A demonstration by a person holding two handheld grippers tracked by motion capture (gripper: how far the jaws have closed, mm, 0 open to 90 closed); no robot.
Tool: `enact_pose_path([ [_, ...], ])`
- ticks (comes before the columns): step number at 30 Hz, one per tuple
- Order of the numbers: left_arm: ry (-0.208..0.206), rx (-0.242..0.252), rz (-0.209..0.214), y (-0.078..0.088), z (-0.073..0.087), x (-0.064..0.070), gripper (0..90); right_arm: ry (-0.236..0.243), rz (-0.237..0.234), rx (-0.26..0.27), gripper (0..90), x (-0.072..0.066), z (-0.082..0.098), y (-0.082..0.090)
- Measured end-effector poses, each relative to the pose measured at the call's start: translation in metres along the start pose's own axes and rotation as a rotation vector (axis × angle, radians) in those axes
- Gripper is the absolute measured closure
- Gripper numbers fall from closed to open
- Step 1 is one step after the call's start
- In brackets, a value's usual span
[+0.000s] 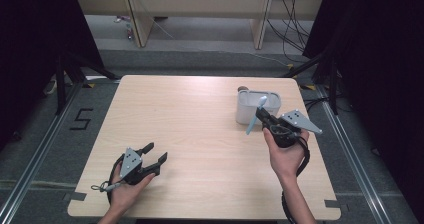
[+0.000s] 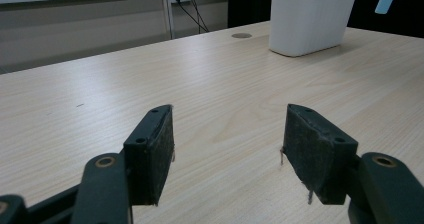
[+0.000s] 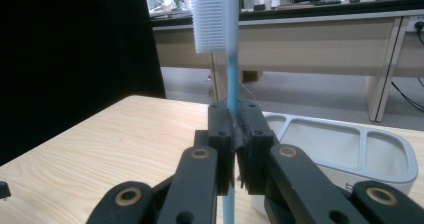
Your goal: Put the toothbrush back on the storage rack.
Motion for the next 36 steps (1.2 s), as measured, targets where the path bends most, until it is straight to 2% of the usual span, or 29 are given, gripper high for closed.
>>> enact_pose_path([
  [1, 0.001, 0.0, 0.003, 0.0, 0.0, 0.0, 36.5, 0.02, 0.013, 0.004, 86.0, 0.003, -0.002, 0.001],
  [2, 0.002, 0.0, 0.003, 0.0, 0.0, 0.0, 36.5, 0.003, 0.005, 0.01, 86.0, 0.002, -0.002, 0.0],
  [8, -0.005, -0.005, 0.001, 0.0, 0.0, 0.001, 36.5, 0.023, 0.021, 0.01, 86.0, 0.007, -0.006, 0.001],
  [10, -0.002, -0.005, 0.001, 0.0, 0.0, 0.0, 36.5, 0.017, 0.022, 0.022, 86.0, 0.009, -0.007, 0.001],
  [12, 0.004, -0.003, 0.0, 0.0, 0.0, -0.001, 36.5, 0.011, 0.028, 0.012, 86.0, 0.011, -0.007, 0.001],
  [13, 0.01, 0.0, 0.0, 0.0, 0.0, -0.001, 36.4, 0.013, 0.035, 0.014, 86.0, 0.013, -0.008, 0.0],
  [14, 0.009, 0.024, 0.007, -0.002, -0.001, -0.001, 36.5, 0.014, 0.028, 0.014, 86.0, 0.013, -0.008, 0.0],
  [15, 0.012, 0.021, 0.006, -0.002, -0.001, -0.001, 36.5, 0.007, 0.025, 0.012, 86.0, 0.013, -0.009, 0.0],
  [16, 0.015, 0.015, 0.004, -0.001, -0.001, -0.001, 36.6, 0.026, 0.041, 0.018, 86.0, 0.015, -0.011, 0.001],
  [18, 0.013, -0.007, -0.002, 0.0, 0.001, -0.001, 36.6, 0.011, 0.037, 0.019, 86.0, 0.016, -0.012, 0.001],
  [20, 0.008, -0.006, -0.004, 0.0, 0.0, -0.001, 36.6, 0.023, 0.043, 0.032, 86.0, 0.019, -0.015, 0.002],
  [24, 0.008, -0.006, -0.004, 0.0, 0.0, -0.001, 36.6, 0.009, 0.06, 0.019, 86.0, 0.022, -0.015, 0.003],
  [25, 0.008, -0.007, -0.005, 0.0, 0.001, -0.001, 36.6, 0.029, 0.054, 0.034, 86.0, 0.023, -0.018, 0.003],
  [27, 0.007, -0.011, -0.004, -0.001, 0.001, -0.001, 36.6, 0.022, 0.056, 0.029, 86.0, 0.024, -0.018, 0.003],
  [28, 0.006, -0.012, -0.004, -0.001, 0.001, -0.001, 36.5, 0.037, 0.067, 0.027, 86.0, 0.027, -0.019, 0.003],
  [29, 0.006, -0.01, -0.004, -0.001, 0.001, -0.001, 36.5, 0.012, 0.063, 0.02, 86.0, 0.026, -0.019, 0.003],
  [30, 0.006, -0.009, -0.004, -0.001, 0.001, -0.001, 36.5, 0.04, 0.073, 0.027, 86.0, 0.029, -0.021, 0.003],
  [32, 0.008, -0.007, -0.004, 0.0, 0.001, -0.001, 36.5, 0.017, 0.074, 0.029, 86.0, 0.03, -0.023, 0.003],
  [33, 0.01, -0.008, -0.005, 0.0, 0.001, -0.001, 36.5, 0.03, 0.083, 0.028, 86.0, 0.032, -0.024, 0.003],
  [34, 0.01, -0.008, -0.005, 0.0, 0.001, -0.001, 36.5, 0.017, 0.077, 0.03, 86.0, 0.031, -0.025, 0.003],
  [36, 0.005, -0.007, -0.004, 0.0, 0.001, -0.001, 36.8, 0.039, 0.086, 0.029, 86.0, 0.034, -0.027, 0.002],
])
Point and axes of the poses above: each handheld gripper's, and its own axes: y roughly backward along the jaws, z roughly out of its underside, x roughly to its right, the point moved 9 cm from there along -y, roughly forward along the jaws, and after that the axes turned 8 degrees about -y, right-handed, at the moved point
